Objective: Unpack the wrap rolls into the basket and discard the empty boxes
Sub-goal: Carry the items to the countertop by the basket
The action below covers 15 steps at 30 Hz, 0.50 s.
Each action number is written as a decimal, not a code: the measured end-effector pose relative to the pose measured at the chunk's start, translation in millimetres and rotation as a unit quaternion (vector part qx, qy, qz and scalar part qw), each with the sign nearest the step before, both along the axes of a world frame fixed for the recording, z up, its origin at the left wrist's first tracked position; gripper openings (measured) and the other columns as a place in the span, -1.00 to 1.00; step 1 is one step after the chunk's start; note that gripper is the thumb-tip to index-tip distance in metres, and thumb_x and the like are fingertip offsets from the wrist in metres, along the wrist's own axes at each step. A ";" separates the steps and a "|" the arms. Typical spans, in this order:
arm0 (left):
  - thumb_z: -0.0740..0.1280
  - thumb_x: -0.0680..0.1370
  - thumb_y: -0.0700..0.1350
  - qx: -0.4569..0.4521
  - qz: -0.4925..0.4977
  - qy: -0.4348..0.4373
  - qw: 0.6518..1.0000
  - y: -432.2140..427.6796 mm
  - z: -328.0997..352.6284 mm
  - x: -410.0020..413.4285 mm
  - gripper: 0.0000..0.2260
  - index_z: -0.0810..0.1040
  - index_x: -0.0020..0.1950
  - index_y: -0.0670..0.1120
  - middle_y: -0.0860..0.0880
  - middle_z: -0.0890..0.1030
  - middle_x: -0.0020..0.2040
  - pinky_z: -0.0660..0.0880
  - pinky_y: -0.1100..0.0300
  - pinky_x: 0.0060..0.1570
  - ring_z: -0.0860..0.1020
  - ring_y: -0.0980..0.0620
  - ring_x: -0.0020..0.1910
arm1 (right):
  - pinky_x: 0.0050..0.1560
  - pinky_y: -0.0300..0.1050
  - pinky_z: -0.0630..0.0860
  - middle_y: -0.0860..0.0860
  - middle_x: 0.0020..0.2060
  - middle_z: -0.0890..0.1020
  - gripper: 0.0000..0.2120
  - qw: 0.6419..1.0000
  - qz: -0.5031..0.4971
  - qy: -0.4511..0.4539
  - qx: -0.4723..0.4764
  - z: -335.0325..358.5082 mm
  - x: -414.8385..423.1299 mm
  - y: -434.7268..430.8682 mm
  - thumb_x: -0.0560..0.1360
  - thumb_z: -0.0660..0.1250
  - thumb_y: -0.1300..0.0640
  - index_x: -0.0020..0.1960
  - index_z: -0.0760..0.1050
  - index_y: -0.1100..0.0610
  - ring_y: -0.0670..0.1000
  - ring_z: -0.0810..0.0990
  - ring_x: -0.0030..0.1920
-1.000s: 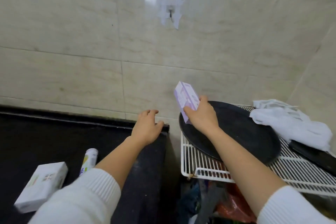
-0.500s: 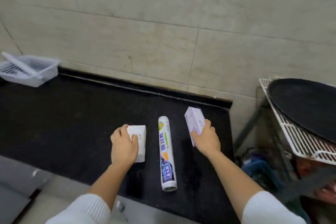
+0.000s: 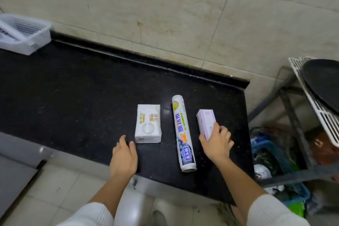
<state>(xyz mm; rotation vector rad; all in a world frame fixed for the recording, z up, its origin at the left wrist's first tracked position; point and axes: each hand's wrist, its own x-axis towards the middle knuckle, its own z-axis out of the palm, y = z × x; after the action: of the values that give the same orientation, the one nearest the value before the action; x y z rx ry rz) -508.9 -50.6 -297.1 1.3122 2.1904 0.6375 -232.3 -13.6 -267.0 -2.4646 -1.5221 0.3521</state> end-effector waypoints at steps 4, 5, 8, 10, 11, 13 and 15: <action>-0.01 0.63 0.08 -0.021 0.028 -0.004 0.999 19.7 12.9 -3.3 -0.54 0.14 0.48 -0.08 -0.26 0.47 0.32 0.42 -0.16 0.13 0.44 -0.28 0.26 | 0.31 0.14 0.21 0.11 0.36 0.33 -0.40 0.996 0.040 0.007 0.084 23.4 -18.0 26.9 0.46 0.32 -0.04 0.41 0.25 0.12 0.14 0.26 0.35; -0.01 0.63 0.09 -0.023 0.040 -0.022 0.999 27.3 18.1 -1.3 -0.53 0.12 0.50 -0.08 -0.28 0.44 0.35 0.40 -0.17 0.15 0.43 -0.31 0.26 | 0.32 0.13 0.21 0.10 0.36 0.34 -0.41 0.993 0.054 0.019 0.101 28.5 -23.7 32.6 0.47 0.32 -0.03 0.42 0.26 0.12 0.13 0.27 0.36; 0.04 0.62 0.09 0.031 0.016 -0.035 0.999 45.6 31.6 11.2 -0.51 0.10 0.51 -0.06 -0.26 0.28 0.44 0.33 -0.19 0.24 0.32 -0.31 0.34 | 0.30 0.07 0.27 0.07 0.34 0.37 -0.44 0.985 0.120 0.038 0.121 35.6 -41.0 41.9 0.49 0.32 0.00 0.43 0.26 0.12 0.10 0.32 0.33; 0.11 0.60 0.12 0.049 -0.040 0.000 0.998 53.2 36.2 23.6 -0.48 0.10 0.52 0.00 -0.23 0.18 0.49 0.26 -0.18 0.34 0.19 -0.27 0.43 | 0.26 0.03 0.33 0.06 0.32 0.39 -0.44 0.982 0.159 0.045 0.091 31.3 -51.3 42.8 0.49 0.32 -0.02 0.42 0.25 0.11 0.09 0.35 0.31; 0.14 0.57 0.16 0.037 -0.066 0.017 0.997 56.5 35.7 31.3 -0.44 0.09 0.53 0.04 -0.23 0.12 0.52 0.21 -0.18 0.39 0.11 -0.27 0.47 | 0.23 0.01 0.36 0.06 0.30 0.40 -0.44 0.983 0.167 0.047 0.069 26.7 -54.9 42.1 0.49 0.33 -0.04 0.41 0.25 0.09 0.08 0.38 0.28; 0.21 0.49 0.24 -0.015 -0.101 0.045 0.994 61.7 30.0 47.4 -0.32 0.02 0.54 0.12 -0.21 -0.04 0.56 0.07 -0.21 0.45 -0.05 -0.27 0.52 | 0.17 -0.03 0.44 0.07 0.25 0.41 -0.45 0.986 0.160 0.047 0.015 15.4 -58.8 39.6 0.48 0.33 -0.08 0.37 0.25 0.07 0.06 0.42 0.20; 0.25 0.40 0.31 -0.076 -0.114 0.067 0.988 64.7 22.7 59.4 -0.18 -0.12 0.52 0.19 -0.18 -0.21 0.56 0.01 -0.29 0.43 -0.16 -0.28 0.52 | 0.11 -0.03 0.50 0.08 0.21 0.40 -0.44 0.987 0.140 0.067 -0.046 3.8 -60.0 36.8 0.47 0.33 -0.12 0.35 0.22 0.07 0.05 0.46 0.14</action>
<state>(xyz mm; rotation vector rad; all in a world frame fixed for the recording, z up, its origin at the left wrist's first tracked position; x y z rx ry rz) -449.5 14.0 -274.3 1.5326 2.1031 0.2965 -292.4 23.1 -263.2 -2.2384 -1.8318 0.6371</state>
